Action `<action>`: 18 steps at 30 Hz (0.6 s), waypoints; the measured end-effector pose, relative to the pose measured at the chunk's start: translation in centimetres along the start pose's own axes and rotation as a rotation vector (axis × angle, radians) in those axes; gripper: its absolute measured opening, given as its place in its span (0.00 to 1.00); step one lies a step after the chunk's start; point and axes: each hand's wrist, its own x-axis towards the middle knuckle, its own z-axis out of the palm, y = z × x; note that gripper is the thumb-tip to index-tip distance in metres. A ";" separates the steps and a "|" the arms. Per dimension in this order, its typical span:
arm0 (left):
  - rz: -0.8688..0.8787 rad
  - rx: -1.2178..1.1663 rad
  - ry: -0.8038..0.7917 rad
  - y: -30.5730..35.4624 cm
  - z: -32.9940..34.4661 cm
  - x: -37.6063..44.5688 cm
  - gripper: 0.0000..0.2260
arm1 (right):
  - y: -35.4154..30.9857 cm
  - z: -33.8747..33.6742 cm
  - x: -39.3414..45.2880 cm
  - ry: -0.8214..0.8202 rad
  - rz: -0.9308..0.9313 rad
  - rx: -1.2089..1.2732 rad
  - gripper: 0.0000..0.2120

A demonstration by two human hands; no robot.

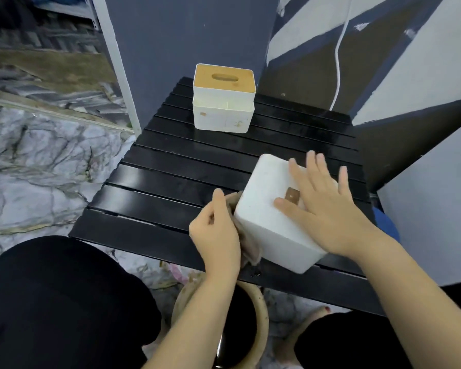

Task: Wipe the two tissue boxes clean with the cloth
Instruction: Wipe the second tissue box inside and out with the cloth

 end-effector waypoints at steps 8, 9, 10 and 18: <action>0.074 -0.130 -0.152 -1.8 0.5 -6.5 0.21 | -1.4 2.8 -1.7 0.191 0.171 0.076 0.41; 0.089 -0.144 -0.188 -2.0 1.0 -5.8 0.22 | -1.4 2.9 -1.7 0.202 0.163 0.071 0.41; 0.075 -0.167 -0.206 -1.9 1.6 -4.8 0.22 | -1.4 2.9 -1.7 0.209 0.155 0.060 0.40; -0.071 -0.137 -0.316 0.5 5.0 5.0 0.13 | -1.4 2.5 -1.7 0.164 0.150 0.032 0.39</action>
